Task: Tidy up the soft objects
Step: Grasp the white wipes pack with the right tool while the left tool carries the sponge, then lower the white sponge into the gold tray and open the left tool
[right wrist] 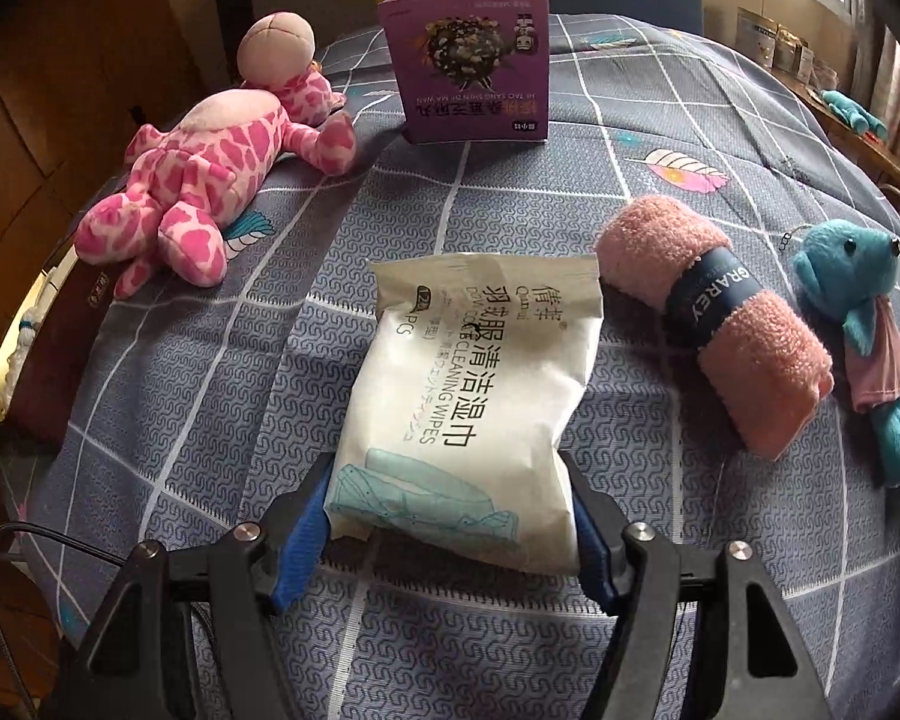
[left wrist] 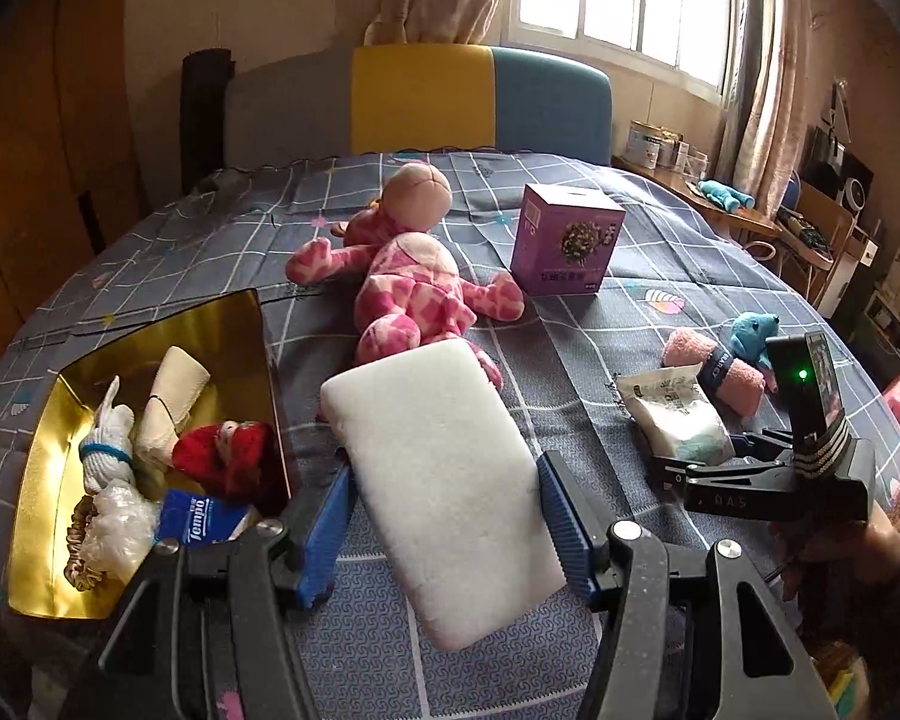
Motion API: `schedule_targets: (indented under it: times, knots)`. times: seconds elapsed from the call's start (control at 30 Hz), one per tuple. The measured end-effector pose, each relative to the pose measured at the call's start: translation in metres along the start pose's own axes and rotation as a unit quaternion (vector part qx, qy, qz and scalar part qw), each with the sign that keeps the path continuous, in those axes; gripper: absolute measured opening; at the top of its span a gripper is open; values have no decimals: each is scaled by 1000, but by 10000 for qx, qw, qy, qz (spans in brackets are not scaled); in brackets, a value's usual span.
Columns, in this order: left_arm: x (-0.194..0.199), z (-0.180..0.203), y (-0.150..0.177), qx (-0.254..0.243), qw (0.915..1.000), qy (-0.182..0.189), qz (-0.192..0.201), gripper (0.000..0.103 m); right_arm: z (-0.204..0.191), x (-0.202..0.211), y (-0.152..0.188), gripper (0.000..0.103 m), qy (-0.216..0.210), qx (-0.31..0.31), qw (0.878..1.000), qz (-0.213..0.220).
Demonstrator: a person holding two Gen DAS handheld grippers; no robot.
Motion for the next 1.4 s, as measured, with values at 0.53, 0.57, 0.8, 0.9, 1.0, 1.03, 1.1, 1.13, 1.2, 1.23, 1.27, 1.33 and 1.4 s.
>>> schedule_targets:
  times: [0.53,0.57,0.8,0.9,1.0,1.03,1.1,1.13,1.2,1.23,1.27,1.33,1.4]
  knots:
    - [13,-57,-1,533,9964,-625,191,61,-3,1,3,71,350,-124,9986,366]
    - [14,-63,-2,587,9959,-658,201,61,-3,1,4,71,362,-129,9985,382]
    - [23,-122,-9,1321,9879,-783,225,61,-6,2,6,71,417,-105,9980,467]
    - [25,-161,-12,1799,9794,-888,213,61,-6,3,6,71,434,-98,9979,477]
    - [25,-201,-12,2362,9673,-913,159,61,-6,3,6,71,438,-102,9977,500]
    - [23,-212,-11,2576,9624,-851,110,61,-6,3,6,71,438,-109,9977,507]
    - [17,-229,-9,2995,9516,-689,-19,61,-5,3,6,71,438,-114,9977,513]
    - [14,-236,-8,3145,9470,-644,-85,61,-5,3,6,71,438,-117,9976,517]
    - [5,-241,-7,3251,9433,-648,-155,62,-5,3,6,71,434,-118,9976,520]
    - [-2,-242,-8,3217,9439,-708,-219,62,-5,3,6,71,433,-119,9976,519]
    - [-9,-243,-8,3197,9437,-805,-281,63,-5,3,6,71,431,-118,9977,517]
    - [-24,-241,-9,3044,9477,-843,-457,66,-6,3,6,71,429,-125,9976,525]
    - [-40,-242,-6,2898,9492,-1062,-620,71,-6,3,6,71,432,-126,9976,528]
Point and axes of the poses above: each gripper's, at about its wrist camera, not at the fingertips, and x roughly against the way its jaws point, z to its right, y to its underside, the point moved 6 cm from there along -x, roughly the way its jaws point, and after that the axes turned 12 degrees about x, right-handed, at the moved point
